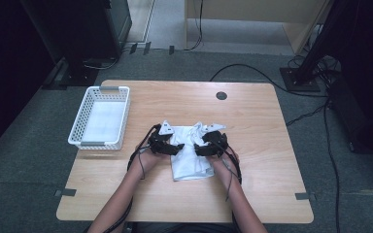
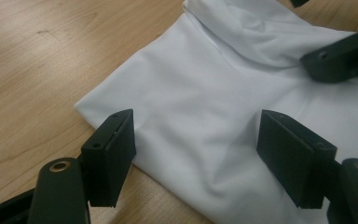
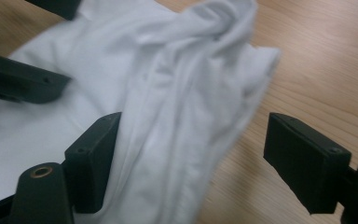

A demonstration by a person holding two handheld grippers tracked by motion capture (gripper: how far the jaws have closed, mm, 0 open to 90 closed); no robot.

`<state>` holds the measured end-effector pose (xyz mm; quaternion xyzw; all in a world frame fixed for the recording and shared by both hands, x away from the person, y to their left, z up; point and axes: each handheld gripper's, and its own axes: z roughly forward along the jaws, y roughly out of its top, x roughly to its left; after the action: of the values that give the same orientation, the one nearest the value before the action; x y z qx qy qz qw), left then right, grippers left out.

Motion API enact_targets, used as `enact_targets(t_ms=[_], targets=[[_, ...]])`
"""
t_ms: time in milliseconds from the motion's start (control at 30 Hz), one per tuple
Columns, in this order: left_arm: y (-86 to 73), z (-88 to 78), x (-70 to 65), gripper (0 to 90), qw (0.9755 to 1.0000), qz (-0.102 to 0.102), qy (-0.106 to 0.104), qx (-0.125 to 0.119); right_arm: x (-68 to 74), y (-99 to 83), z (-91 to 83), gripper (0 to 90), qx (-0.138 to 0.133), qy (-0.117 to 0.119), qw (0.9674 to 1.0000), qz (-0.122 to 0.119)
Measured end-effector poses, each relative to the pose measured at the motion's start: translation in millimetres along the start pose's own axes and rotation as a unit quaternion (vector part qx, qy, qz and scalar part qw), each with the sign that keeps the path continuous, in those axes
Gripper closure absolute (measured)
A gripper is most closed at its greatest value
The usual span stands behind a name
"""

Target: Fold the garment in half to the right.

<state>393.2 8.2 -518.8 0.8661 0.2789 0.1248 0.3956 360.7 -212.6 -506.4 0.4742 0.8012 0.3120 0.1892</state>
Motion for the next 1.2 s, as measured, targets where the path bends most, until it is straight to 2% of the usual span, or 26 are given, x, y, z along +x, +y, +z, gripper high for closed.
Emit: enact_targets(t_ms=[133,233,400,600,700,767,833,900,967,1200], targets=[[0.1,0.1,0.3,28.6,1.0000,0.001,-0.001,0.000,-21.5,-12.2,-12.5,22.3,0.002,-0.021,0.9996,0.020],[0.1,0.1,0.2,28.6,1.0000,0.000,-0.001,0.000,-33.3,-19.8,-17.2,22.1,0.002,-0.021,0.9990,0.039],[-0.2,0.3,0.3,28.5,1.0000,-0.003,-0.001,-0.002,-46.7,-35.1,-25.6,21.8,0.005,-0.025,0.9986,0.046],[-0.2,0.3,0.3,28.4,1.0000,-0.004,-0.001,-0.001,-50.6,-43.5,-38.3,21.5,-0.004,-0.022,0.9982,0.056],[-0.2,0.4,0.3,27.9,1.0000,-0.007,0.000,-0.002,-48.1,-45.0,-44.8,21.5,-0.008,-0.021,0.9985,0.050],[-0.1,0.2,0.5,27.9,1.0000,-0.008,0.000,0.000,-47.5,-44.8,-48.5,21.4,-0.012,-0.031,0.9985,0.044],[-0.1,0.1,0.5,27.9,1.0000,-0.009,0.000,0.000,-48.6,-42.9,-54.7,21.3,-0.031,-0.040,0.9977,0.044],[0.2,0.1,0.5,27.8,0.9999,-0.010,0.001,0.001,-49.6,-40.3,-60.0,21.2,-0.046,-0.035,0.9971,0.050],[0.3,0.1,0.5,27.8,0.9999,-0.013,0.001,0.001,-49.3,-38.4,-62.7,21.2,-0.053,-0.014,0.9969,0.057],[0.9,-1.2,0.4,27.7,0.9994,-0.034,-0.004,0.000,-43.2,-41.3,-56.2,21.3,-0.047,0.021,0.9970,0.057]])
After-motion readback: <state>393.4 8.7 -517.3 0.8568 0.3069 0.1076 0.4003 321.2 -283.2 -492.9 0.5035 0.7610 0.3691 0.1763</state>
